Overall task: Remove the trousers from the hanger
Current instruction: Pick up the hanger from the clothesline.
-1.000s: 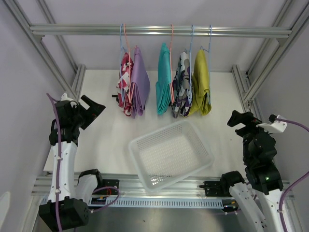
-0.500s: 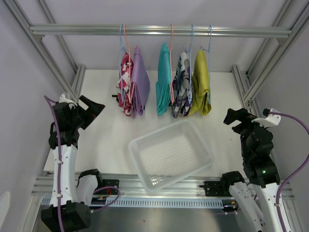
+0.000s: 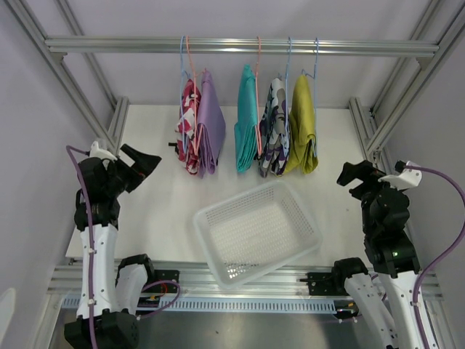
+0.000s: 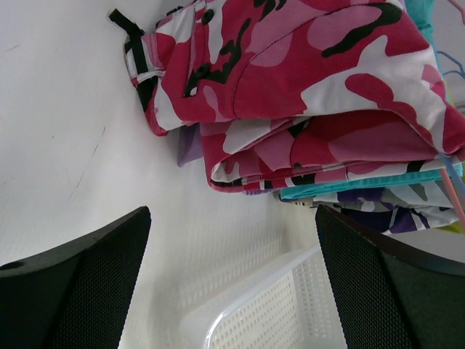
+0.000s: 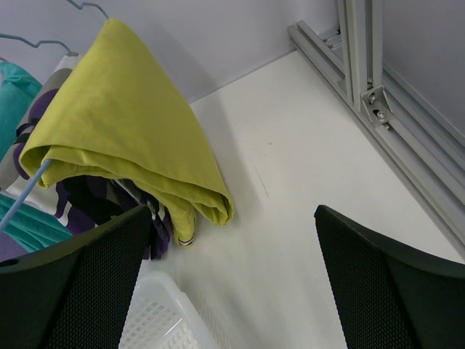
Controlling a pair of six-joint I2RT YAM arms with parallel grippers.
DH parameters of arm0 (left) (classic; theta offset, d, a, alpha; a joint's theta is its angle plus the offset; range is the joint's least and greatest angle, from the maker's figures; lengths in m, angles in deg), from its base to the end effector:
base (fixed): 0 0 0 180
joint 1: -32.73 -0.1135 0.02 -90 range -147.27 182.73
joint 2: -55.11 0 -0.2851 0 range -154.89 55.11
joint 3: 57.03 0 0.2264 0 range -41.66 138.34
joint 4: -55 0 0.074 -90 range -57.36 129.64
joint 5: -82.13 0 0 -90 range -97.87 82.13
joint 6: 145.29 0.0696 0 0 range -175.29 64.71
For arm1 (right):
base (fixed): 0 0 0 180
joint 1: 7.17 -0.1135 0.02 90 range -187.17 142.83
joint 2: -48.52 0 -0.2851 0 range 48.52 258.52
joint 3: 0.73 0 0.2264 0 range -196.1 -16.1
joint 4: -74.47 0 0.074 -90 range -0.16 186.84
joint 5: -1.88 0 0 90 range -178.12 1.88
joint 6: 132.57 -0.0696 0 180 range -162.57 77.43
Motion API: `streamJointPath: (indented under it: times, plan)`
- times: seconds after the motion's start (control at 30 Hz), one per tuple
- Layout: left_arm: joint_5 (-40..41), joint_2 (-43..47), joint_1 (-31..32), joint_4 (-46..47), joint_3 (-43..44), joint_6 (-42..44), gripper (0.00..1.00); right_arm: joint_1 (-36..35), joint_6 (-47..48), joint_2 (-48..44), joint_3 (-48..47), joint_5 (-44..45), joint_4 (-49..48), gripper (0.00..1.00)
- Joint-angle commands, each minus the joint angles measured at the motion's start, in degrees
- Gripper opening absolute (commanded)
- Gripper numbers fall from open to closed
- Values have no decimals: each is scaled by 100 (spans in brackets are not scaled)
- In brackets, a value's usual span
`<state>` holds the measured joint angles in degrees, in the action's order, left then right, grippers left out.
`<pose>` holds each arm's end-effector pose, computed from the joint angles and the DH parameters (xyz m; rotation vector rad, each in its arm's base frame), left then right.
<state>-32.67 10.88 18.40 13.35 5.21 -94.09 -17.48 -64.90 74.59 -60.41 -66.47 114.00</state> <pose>0.1590 0.0105 0.3274 -0.6342 1.9084 -0.7035 0.0935 -0.0091 0.3498 0.4540 1.6051 0.1148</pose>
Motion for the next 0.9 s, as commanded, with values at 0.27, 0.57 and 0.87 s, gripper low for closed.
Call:
streamJointPath:
  times: [0.27, 0.57, 0.87]
  plan:
    - [-1027, 212, -27, 1168, -267, -163, 96, -279, -132, 215, -156, -64, 194, 99]
    - [166, 362, 35, 1009, 928, -539, 98, -288, -131, 48, -191, -179, 282, 100]
    - [-438, -1183, 404, 1381, 2378, -725, 99, -253, -184, 65, -174, -222, 282, 99]
